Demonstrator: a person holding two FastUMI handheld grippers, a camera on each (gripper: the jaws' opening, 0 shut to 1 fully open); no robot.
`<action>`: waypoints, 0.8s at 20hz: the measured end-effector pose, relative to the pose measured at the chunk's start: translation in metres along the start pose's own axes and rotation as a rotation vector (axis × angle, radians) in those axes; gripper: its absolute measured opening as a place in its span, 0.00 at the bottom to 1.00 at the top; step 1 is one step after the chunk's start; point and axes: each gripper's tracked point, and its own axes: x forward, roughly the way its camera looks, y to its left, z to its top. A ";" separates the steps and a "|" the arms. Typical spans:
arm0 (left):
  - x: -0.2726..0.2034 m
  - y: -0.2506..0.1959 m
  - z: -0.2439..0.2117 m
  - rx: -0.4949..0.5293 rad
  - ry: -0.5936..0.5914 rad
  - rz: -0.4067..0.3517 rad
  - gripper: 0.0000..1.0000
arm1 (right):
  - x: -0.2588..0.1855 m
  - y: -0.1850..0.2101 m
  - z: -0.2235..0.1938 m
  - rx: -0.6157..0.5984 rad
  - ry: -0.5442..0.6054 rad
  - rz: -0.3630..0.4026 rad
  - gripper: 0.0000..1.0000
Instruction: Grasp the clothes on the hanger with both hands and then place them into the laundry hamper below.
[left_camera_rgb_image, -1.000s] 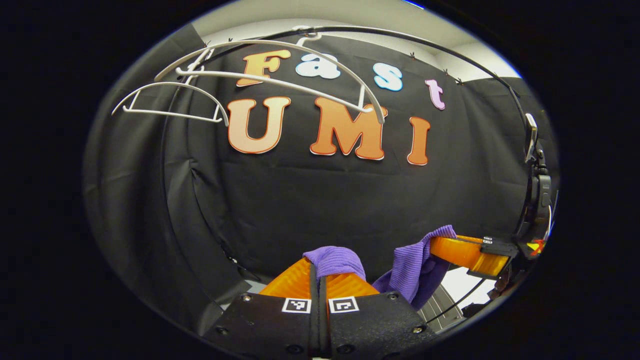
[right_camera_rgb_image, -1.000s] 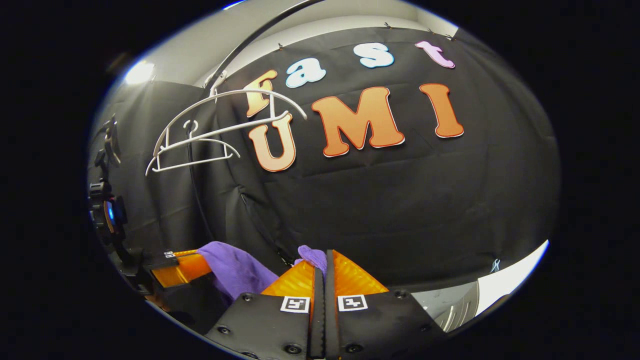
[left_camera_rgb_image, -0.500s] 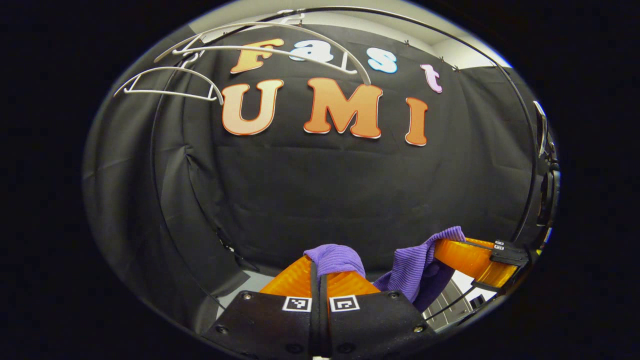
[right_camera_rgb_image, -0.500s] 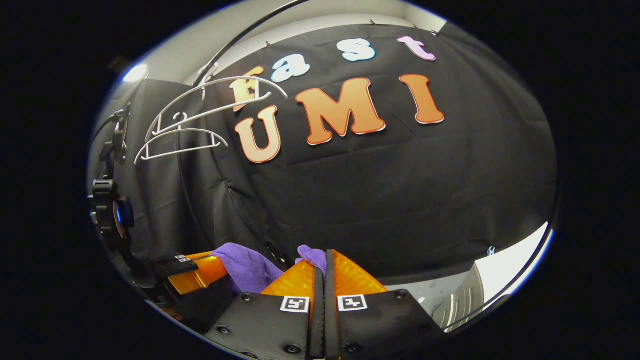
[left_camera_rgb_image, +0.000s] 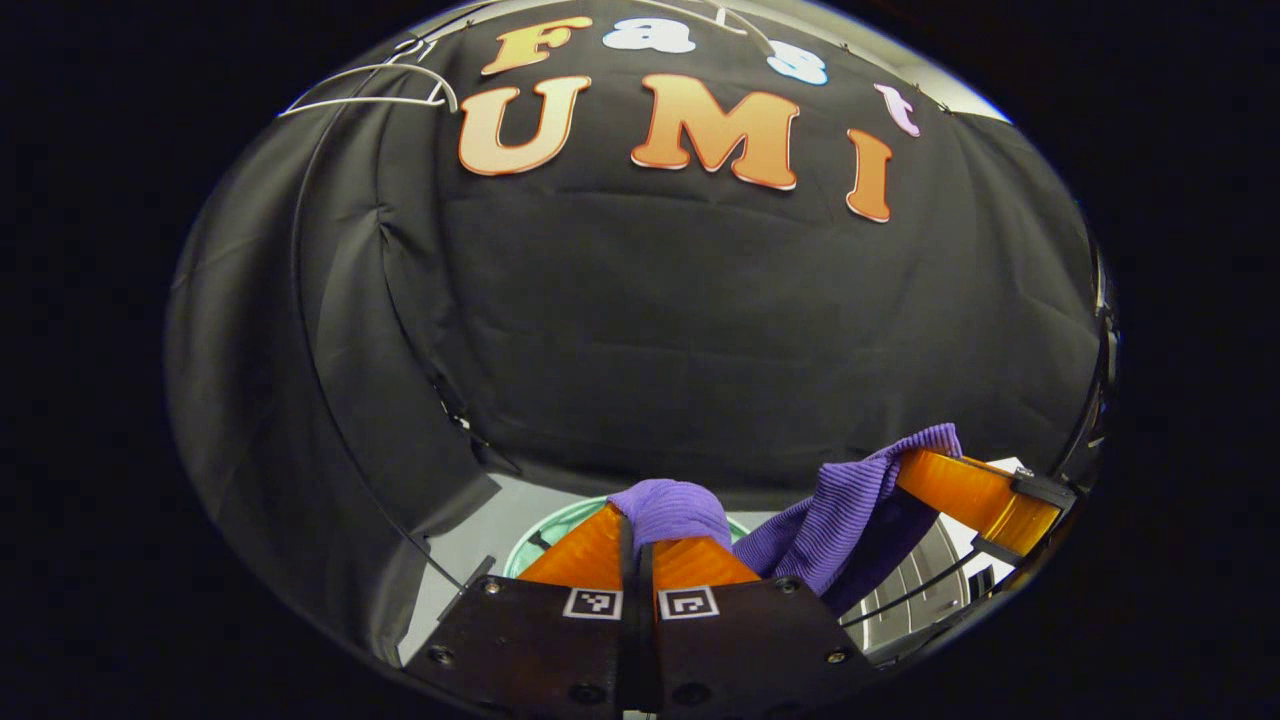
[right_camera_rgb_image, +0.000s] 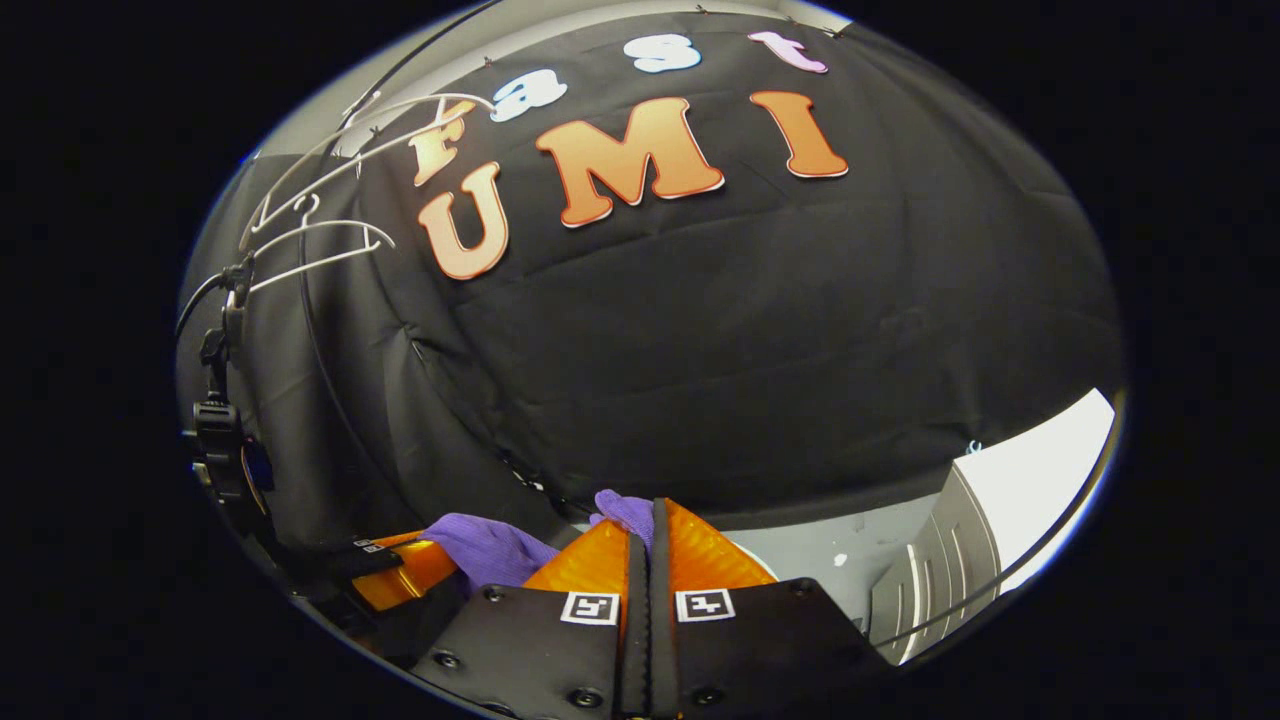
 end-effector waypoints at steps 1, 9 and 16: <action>0.005 0.000 -0.010 0.004 0.021 -0.003 0.01 | 0.006 -0.001 -0.010 -0.011 0.018 0.007 0.07; 0.050 0.014 -0.069 -0.028 0.171 0.026 0.00 | 0.056 -0.026 -0.078 -0.027 0.152 -0.039 0.08; 0.082 0.033 -0.137 -0.051 0.326 0.059 0.01 | 0.086 -0.052 -0.161 -0.034 0.324 -0.107 0.08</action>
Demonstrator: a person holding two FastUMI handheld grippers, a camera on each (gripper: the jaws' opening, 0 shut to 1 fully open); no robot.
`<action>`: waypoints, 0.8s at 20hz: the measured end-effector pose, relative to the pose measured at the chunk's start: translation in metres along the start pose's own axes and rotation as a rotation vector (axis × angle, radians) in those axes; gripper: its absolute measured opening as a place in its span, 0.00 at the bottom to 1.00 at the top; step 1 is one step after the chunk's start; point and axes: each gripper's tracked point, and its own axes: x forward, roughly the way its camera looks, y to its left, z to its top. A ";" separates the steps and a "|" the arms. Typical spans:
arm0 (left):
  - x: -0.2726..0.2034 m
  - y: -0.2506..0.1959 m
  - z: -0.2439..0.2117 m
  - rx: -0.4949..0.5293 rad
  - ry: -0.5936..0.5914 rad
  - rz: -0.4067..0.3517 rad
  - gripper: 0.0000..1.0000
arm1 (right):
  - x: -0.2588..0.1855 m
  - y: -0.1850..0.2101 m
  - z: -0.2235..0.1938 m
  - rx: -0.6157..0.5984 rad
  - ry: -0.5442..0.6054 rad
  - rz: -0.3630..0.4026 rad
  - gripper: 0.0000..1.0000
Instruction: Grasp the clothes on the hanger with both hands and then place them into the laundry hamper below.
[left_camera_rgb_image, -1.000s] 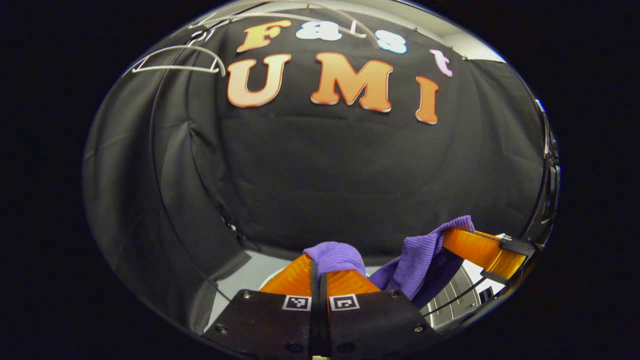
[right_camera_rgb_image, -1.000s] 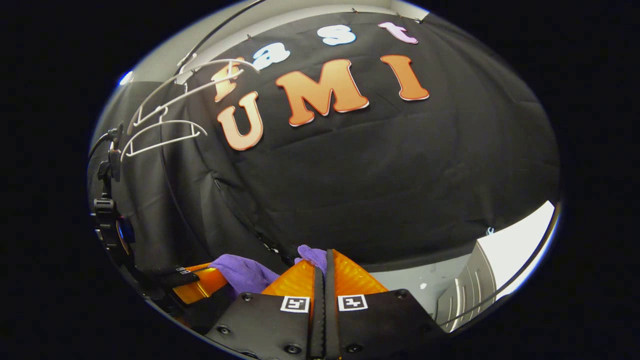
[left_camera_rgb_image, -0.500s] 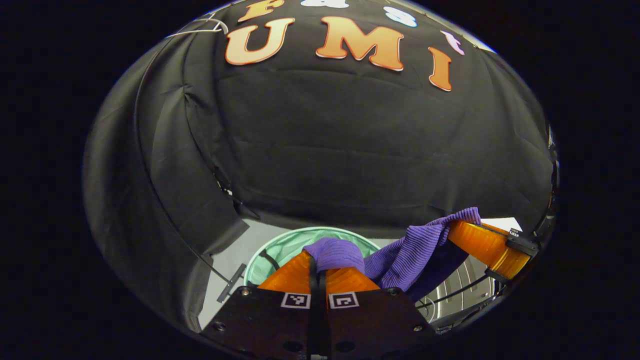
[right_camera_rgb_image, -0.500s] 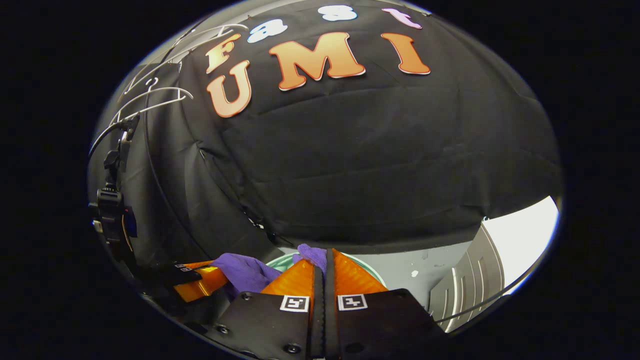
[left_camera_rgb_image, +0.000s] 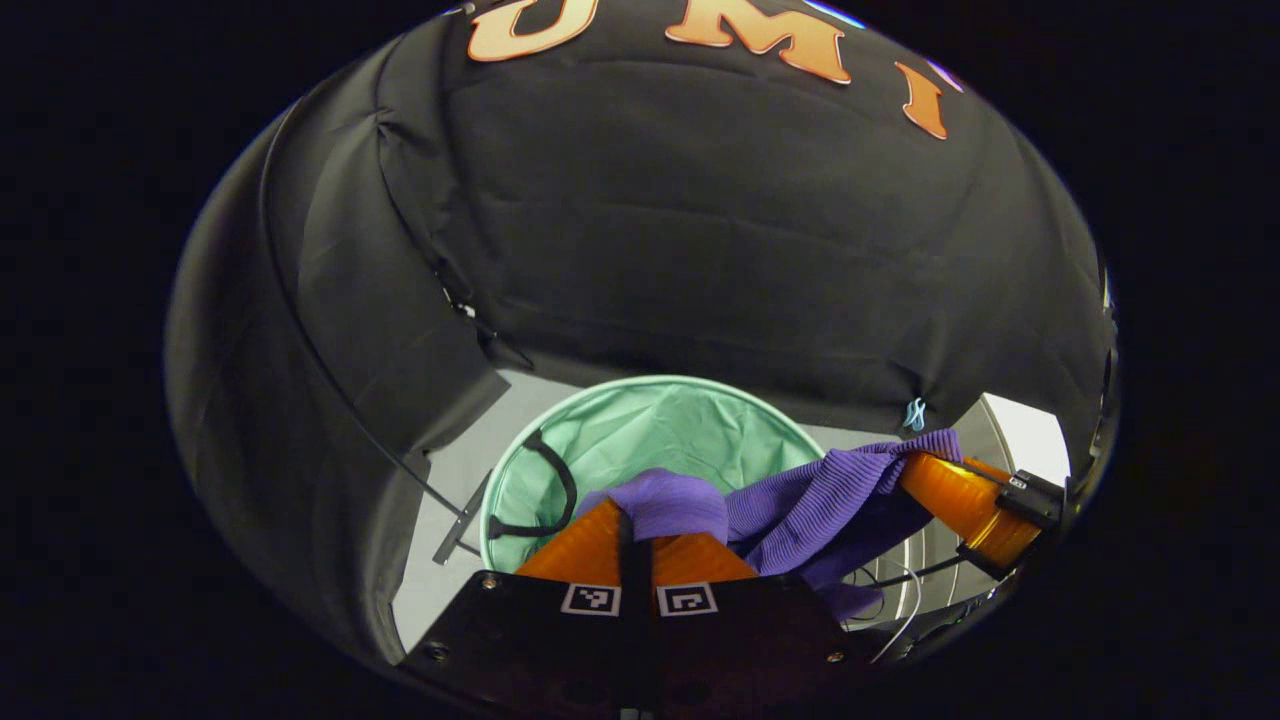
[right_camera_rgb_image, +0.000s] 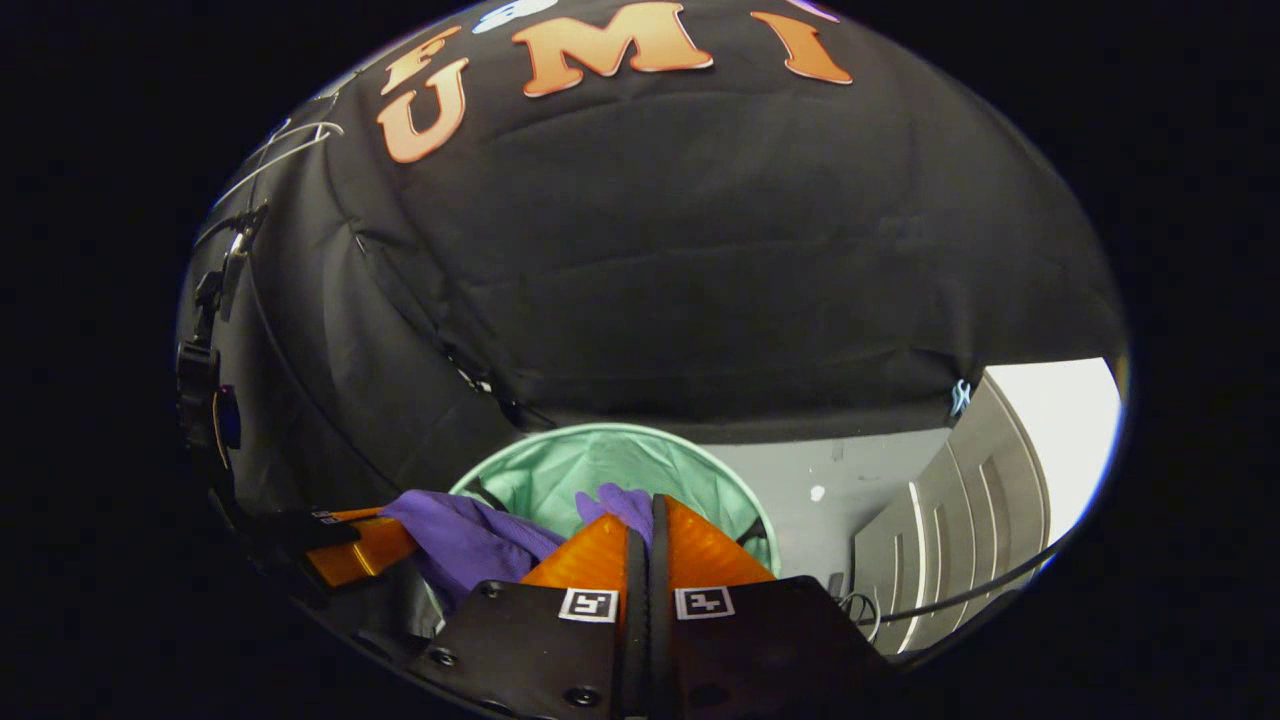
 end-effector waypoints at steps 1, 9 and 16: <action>0.007 0.002 -0.008 -0.006 0.024 0.003 0.00 | 0.008 0.000 -0.010 -0.006 0.025 -0.008 0.08; 0.032 0.019 -0.063 -0.020 0.188 0.052 0.07 | 0.046 -0.008 -0.079 -0.038 0.203 -0.049 0.08; 0.010 0.028 -0.033 -0.035 0.088 0.064 0.63 | 0.032 -0.002 -0.050 -0.011 0.133 -0.043 0.58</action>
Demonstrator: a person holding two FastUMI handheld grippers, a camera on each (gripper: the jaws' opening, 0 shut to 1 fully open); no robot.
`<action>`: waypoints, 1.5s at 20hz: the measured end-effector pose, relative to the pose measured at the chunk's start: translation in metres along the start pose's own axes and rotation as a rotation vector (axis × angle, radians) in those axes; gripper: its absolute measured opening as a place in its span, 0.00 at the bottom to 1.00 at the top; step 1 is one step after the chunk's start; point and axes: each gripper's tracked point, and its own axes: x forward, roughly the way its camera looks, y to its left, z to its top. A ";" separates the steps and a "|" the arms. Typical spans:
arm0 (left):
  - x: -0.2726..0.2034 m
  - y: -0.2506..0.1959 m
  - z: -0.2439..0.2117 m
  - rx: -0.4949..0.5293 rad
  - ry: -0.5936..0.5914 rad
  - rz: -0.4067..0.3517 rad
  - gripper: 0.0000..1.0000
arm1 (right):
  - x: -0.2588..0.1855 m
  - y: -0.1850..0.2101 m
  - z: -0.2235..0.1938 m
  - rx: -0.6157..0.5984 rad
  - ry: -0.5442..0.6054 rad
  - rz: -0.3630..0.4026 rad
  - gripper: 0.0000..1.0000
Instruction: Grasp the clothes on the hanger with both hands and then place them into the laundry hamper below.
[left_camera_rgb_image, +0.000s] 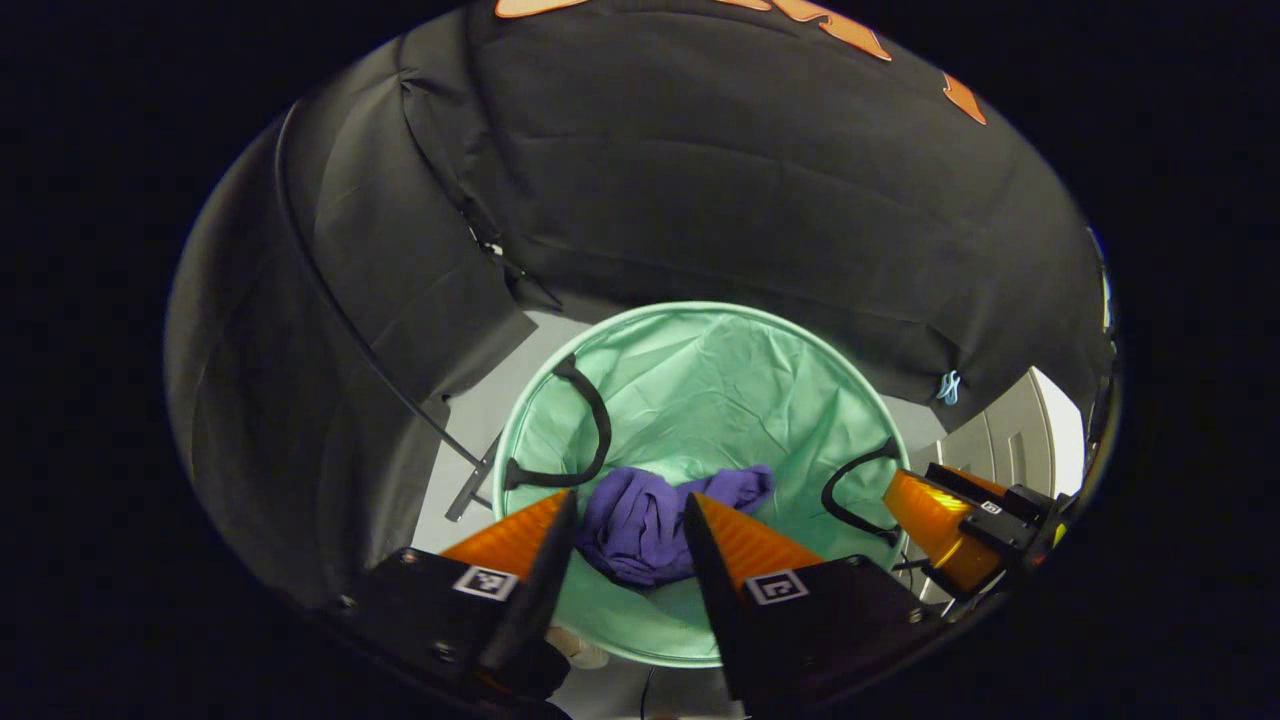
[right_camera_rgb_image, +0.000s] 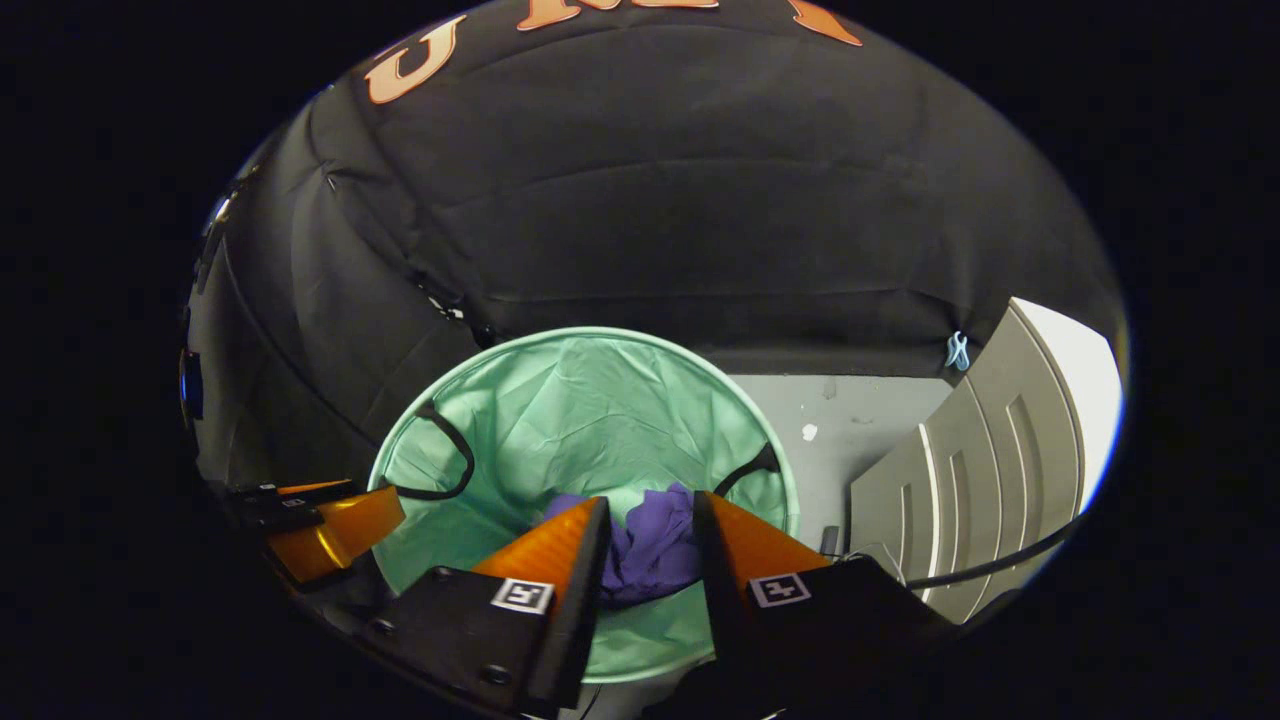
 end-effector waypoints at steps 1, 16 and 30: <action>-0.003 -0.002 0.000 -0.002 -0.007 -0.005 0.81 | -0.004 -0.002 0.000 0.000 -0.008 -0.008 0.59; -0.086 0.007 0.025 -0.042 -0.162 0.036 0.97 | -0.089 -0.025 0.047 0.046 -0.162 -0.028 0.99; -0.228 -0.007 0.161 -0.035 -0.579 -0.023 0.96 | -0.257 -0.082 0.194 0.088 -0.539 -0.084 0.98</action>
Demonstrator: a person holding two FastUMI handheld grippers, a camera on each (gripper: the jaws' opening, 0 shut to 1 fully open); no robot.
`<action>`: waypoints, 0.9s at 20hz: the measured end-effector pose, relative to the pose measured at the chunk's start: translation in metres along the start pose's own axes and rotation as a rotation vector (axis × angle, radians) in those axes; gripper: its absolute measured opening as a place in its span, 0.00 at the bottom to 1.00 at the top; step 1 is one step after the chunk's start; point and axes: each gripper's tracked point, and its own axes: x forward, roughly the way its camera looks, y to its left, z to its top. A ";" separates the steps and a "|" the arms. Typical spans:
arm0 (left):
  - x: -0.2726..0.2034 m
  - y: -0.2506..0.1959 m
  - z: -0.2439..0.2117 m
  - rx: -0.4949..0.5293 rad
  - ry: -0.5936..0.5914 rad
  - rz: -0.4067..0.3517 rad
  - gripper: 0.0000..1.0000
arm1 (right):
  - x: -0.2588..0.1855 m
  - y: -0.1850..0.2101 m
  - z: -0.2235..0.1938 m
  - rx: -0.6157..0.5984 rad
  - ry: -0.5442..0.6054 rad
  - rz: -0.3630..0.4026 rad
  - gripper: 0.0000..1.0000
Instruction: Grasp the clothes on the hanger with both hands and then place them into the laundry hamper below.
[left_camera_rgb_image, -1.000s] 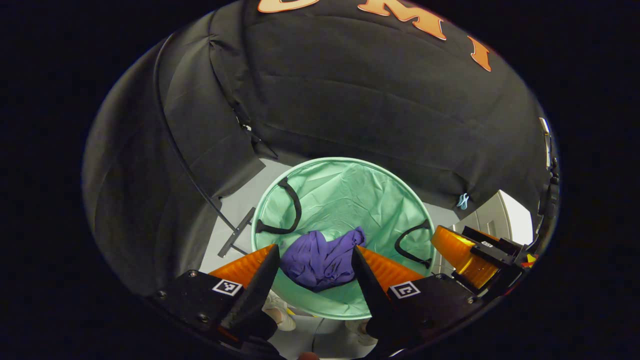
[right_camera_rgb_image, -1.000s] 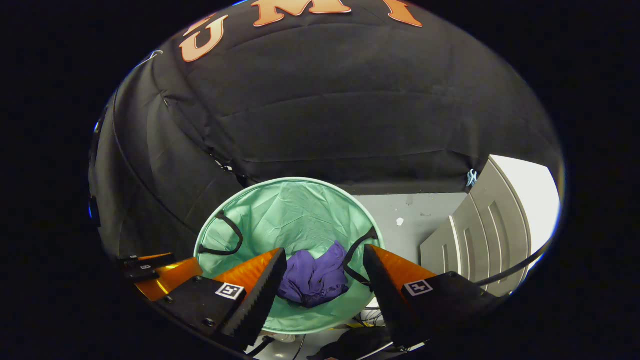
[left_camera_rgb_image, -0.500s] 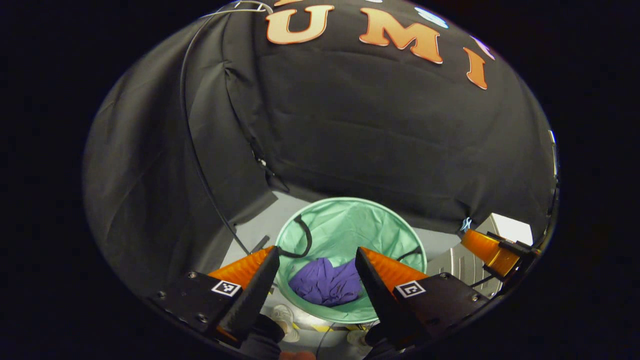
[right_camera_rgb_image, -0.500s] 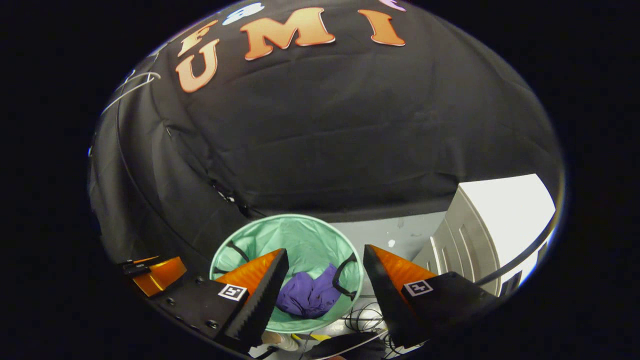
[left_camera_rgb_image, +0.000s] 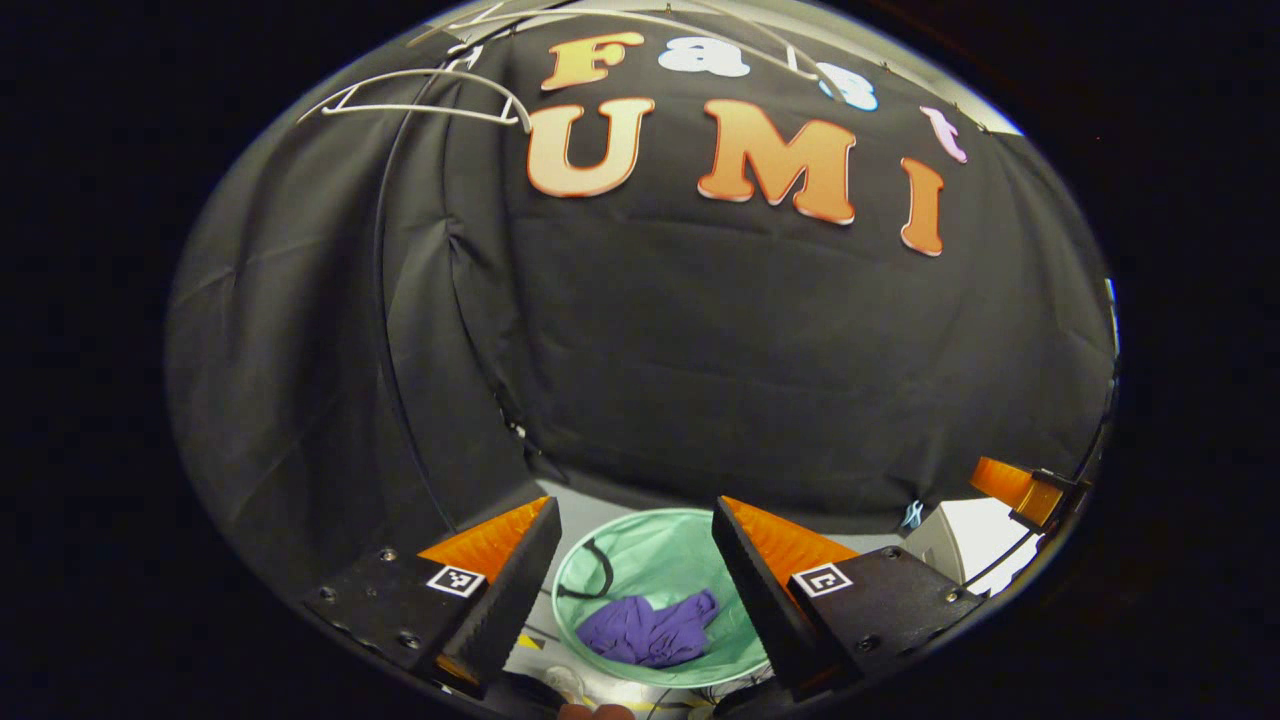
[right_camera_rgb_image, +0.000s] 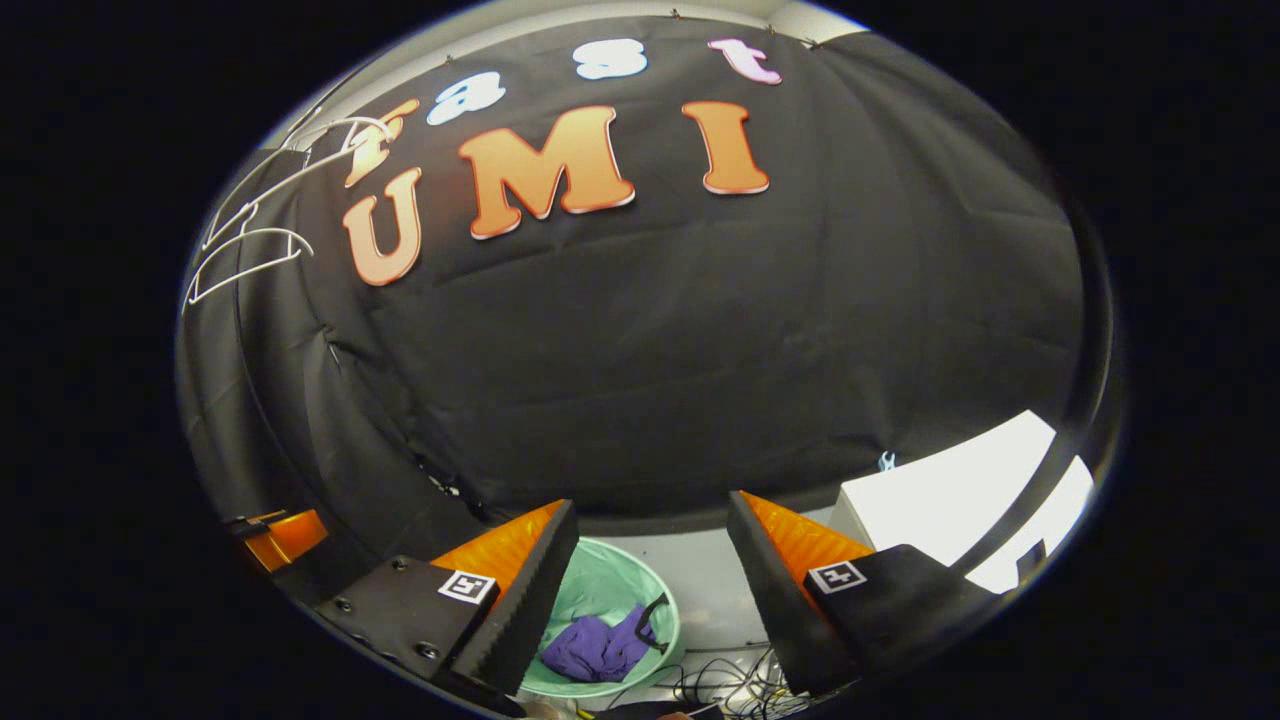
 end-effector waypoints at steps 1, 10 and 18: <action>-0.006 -0.002 0.017 -0.009 -0.044 -0.010 0.96 | -0.007 -0.001 0.011 -0.001 -0.028 -0.002 0.98; -0.064 0.013 0.116 -0.031 -0.301 -0.012 0.95 | -0.065 0.004 0.082 -0.042 -0.212 0.030 1.00; -0.077 0.023 0.119 -0.032 -0.331 0.007 0.92 | -0.082 0.006 0.082 -0.051 -0.236 0.040 1.00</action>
